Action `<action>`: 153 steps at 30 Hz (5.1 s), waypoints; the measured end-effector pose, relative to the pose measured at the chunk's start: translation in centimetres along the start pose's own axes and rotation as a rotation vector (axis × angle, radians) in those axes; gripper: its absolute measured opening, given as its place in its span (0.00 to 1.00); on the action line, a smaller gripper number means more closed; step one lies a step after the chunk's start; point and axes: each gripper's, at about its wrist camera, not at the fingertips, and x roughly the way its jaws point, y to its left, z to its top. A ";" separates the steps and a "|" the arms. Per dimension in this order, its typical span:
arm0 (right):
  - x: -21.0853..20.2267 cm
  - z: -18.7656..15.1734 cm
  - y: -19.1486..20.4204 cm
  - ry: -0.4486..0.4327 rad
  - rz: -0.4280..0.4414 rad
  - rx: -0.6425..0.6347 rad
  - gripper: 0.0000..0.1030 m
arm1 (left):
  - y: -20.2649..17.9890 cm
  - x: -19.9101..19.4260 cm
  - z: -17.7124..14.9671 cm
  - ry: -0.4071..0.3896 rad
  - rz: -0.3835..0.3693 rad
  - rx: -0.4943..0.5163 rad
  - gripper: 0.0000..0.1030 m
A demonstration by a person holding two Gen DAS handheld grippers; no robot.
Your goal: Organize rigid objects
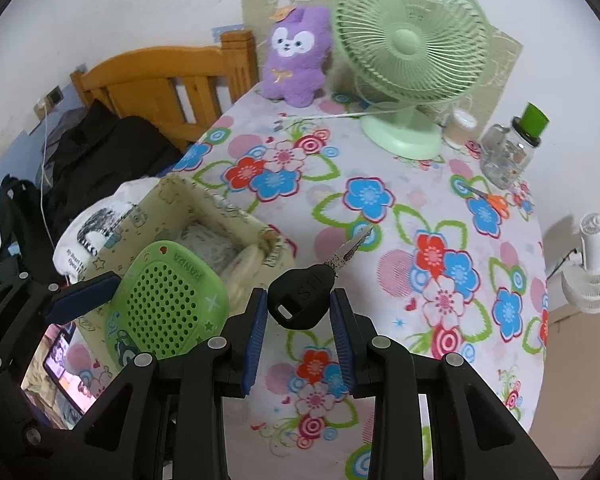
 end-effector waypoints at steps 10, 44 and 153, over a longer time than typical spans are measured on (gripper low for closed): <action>2.3 1.2 2.8 0.028 0.028 -0.049 0.34 | 3.2 1.3 -0.3 0.022 0.031 -0.037 0.76; 6.1 2.9 6.2 0.076 0.048 -0.132 0.69 | 7.1 4.9 -0.7 0.098 0.037 -0.083 0.76; -16.1 -7.6 -9.7 -0.159 -0.215 0.327 0.82 | -5.7 -11.9 -0.7 -0.177 -0.049 -0.014 1.00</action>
